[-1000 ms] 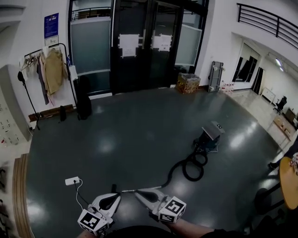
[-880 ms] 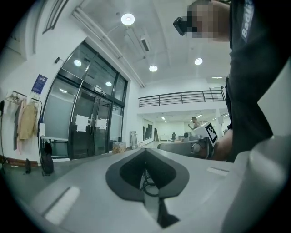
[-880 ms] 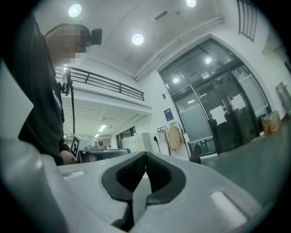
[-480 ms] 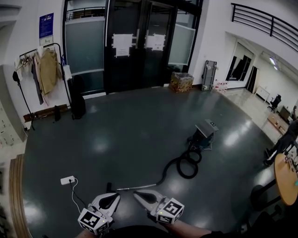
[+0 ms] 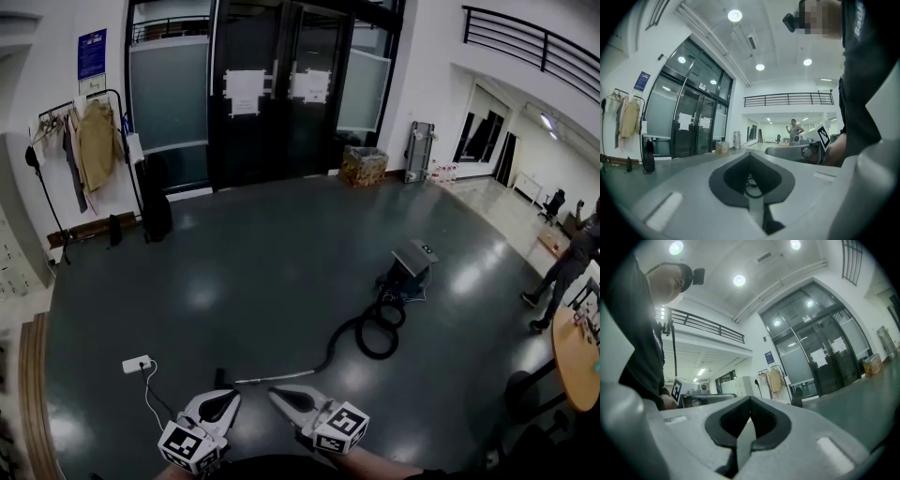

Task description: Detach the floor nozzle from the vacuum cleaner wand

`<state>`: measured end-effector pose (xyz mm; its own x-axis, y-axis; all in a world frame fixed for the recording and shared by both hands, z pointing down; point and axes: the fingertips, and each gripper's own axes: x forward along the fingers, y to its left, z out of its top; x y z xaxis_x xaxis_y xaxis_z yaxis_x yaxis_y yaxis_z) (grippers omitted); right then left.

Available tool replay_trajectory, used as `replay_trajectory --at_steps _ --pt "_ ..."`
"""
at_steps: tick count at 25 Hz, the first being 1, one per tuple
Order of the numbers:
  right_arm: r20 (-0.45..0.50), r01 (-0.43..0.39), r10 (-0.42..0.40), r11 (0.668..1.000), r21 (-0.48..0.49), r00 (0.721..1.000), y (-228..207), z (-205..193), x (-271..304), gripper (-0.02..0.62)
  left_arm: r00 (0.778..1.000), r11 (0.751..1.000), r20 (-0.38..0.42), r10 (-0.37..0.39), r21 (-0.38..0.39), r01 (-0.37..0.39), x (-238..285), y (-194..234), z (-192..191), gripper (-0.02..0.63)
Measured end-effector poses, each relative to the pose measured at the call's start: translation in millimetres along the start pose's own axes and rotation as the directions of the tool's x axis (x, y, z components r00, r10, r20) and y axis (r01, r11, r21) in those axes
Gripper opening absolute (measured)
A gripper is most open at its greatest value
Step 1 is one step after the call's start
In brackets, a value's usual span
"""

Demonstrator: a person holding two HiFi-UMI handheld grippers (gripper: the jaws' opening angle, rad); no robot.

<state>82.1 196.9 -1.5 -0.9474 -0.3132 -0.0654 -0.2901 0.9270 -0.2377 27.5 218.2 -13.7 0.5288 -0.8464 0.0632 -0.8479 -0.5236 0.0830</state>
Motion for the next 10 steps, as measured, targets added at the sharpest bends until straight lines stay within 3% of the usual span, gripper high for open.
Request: replay_trajectory --at_steps 3,10 --pt "0.001 -0.003 0.003 1.0 0.004 1.0 3 -2 -2 0.002 1.0 1.0 0.009 -0.012 0.024 0.012 -3 -2 -5 0.002" --pt "0.003 -0.005 0.005 1.0 0.007 1.0 6 -1 1 0.002 0.999 0.999 -0.01 0.031 -0.018 -0.031 -4 0 5 0.002"
